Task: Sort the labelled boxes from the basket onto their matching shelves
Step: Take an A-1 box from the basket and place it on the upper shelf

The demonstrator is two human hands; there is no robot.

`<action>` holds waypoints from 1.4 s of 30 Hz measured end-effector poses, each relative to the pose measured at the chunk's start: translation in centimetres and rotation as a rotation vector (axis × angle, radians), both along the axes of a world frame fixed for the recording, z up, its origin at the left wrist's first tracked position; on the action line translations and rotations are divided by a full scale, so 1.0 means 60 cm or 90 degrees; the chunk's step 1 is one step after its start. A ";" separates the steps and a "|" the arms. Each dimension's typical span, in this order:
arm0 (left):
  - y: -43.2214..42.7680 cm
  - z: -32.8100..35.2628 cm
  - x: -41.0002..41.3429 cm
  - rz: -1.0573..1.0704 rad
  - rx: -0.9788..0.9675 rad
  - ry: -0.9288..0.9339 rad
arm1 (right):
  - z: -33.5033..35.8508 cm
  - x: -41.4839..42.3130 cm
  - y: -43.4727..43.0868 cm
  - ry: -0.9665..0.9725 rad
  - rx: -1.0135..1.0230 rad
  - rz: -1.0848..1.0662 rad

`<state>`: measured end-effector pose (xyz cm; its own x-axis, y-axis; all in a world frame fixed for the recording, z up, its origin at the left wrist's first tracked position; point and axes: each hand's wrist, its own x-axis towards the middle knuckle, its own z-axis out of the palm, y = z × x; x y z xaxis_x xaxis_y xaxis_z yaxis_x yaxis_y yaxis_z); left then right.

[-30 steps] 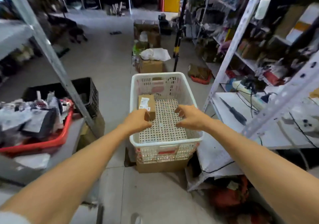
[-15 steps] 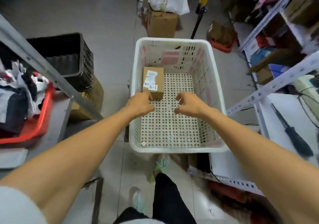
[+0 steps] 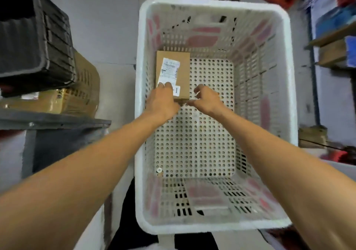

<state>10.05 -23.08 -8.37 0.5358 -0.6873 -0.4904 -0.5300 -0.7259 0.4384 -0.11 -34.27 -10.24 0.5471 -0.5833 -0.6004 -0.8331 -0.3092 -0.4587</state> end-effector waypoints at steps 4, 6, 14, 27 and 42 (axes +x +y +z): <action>-0.020 -0.055 0.016 0.023 0.019 0.045 | -0.090 0.054 -0.024 -0.002 0.013 -0.117; -0.025 -0.076 0.023 0.033 0.027 0.060 | -0.133 0.078 -0.033 -0.012 0.038 -0.154; -0.032 -0.137 0.023 0.084 0.057 0.055 | -0.259 0.089 -0.022 -0.058 0.115 -0.309; 0.003 -0.266 -0.119 0.231 0.060 0.430 | -0.251 -0.182 0.043 -0.100 0.301 -0.421; 0.062 0.050 -0.148 0.277 -0.165 0.395 | 0.068 -0.225 0.068 -0.268 0.231 -0.306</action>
